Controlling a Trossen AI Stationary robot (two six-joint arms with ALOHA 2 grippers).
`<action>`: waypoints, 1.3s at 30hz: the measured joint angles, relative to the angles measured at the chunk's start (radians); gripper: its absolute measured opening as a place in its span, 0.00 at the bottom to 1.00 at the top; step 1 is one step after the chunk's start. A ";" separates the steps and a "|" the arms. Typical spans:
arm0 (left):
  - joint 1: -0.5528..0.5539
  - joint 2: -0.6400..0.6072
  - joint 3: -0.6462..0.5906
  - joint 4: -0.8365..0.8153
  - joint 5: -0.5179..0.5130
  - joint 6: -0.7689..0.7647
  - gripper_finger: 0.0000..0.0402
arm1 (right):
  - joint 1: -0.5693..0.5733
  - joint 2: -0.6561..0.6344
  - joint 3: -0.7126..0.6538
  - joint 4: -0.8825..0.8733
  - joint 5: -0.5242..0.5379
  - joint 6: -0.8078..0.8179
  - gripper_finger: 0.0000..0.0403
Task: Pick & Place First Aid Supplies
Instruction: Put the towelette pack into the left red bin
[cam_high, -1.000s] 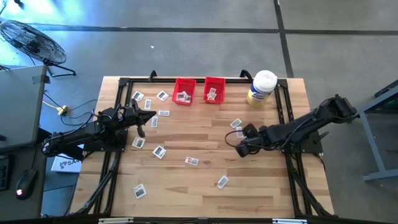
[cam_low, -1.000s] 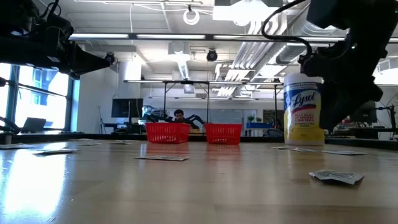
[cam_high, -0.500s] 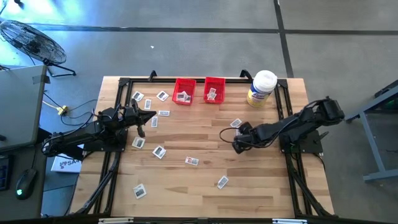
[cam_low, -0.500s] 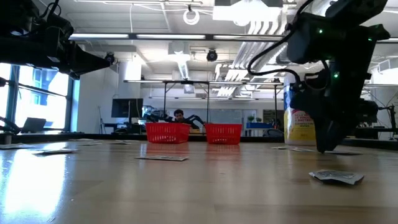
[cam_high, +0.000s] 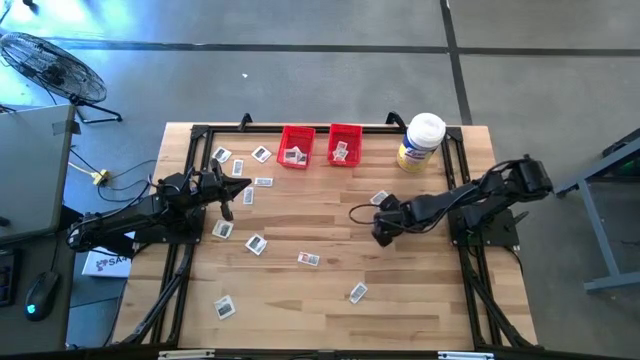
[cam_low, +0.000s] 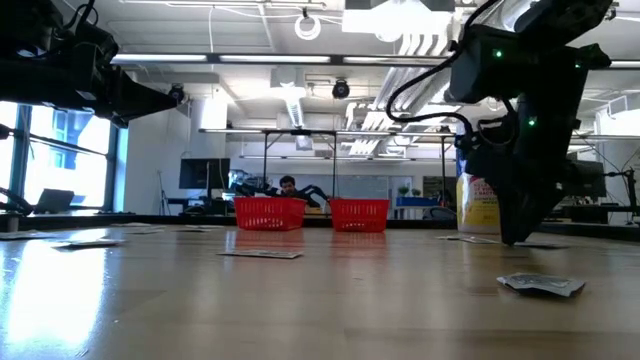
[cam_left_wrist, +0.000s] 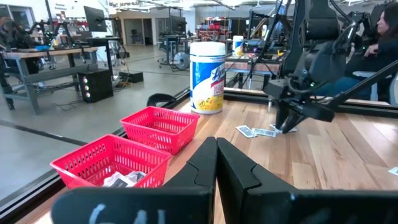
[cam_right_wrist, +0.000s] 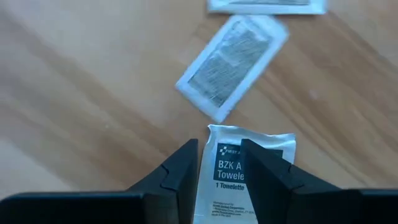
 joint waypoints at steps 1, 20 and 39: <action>0.000 0.000 0.000 0.000 0.000 0.000 0.00 | 0.006 0.001 0.009 -0.003 -0.015 -0.016 0.29; 0.000 0.000 0.000 0.000 0.000 0.000 0.00 | 0.068 0.002 0.022 0.124 -0.081 -0.184 0.29; 0.000 0.000 0.000 0.000 0.000 0.000 0.00 | 0.081 0.079 0.022 0.125 -0.026 -0.241 0.29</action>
